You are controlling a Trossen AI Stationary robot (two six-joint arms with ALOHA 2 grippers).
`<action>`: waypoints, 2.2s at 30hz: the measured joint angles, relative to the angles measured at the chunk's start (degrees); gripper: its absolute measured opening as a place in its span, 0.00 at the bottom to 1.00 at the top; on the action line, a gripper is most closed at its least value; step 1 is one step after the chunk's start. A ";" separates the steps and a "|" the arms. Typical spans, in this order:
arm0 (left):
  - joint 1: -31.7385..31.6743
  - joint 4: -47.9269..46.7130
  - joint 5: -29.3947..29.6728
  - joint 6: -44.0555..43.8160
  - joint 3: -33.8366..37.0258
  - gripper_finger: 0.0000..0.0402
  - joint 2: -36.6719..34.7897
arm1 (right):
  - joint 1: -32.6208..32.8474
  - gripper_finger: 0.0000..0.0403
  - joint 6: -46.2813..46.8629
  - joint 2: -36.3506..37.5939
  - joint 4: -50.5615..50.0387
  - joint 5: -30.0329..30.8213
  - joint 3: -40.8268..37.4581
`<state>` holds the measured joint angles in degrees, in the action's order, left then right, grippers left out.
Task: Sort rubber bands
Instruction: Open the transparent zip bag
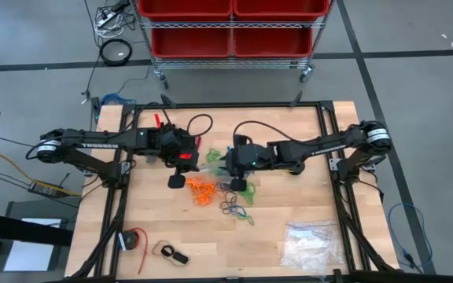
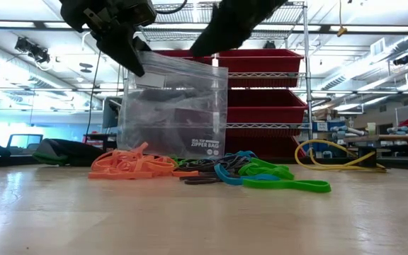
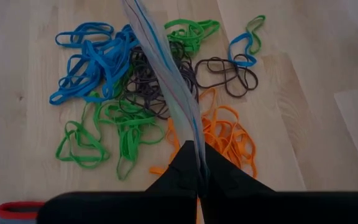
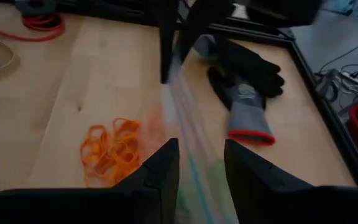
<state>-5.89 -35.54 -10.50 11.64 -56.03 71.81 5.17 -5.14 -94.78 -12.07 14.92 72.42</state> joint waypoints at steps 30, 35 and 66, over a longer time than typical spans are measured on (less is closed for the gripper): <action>0.02 0.37 1.97 -0.09 0.04 0.01 -0.02 | 1.43 0.33 -2.19 -3.17 3.69 -3.22 -0.09; 0.00 1.28 3.17 -0.13 0.04 0.01 -0.02 | 1.83 0.32 -2.24 -3.17 3.72 -3.25 -0.09; 0.00 8.72 6.40 0.30 0.02 0.01 -0.02 | 0.63 0.02 -2.89 -3.11 -9.90 -2.74 -0.04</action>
<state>-5.88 -26.82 -4.10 11.94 -56.01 71.79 5.80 -8.03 -97.89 -21.97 12.19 72.38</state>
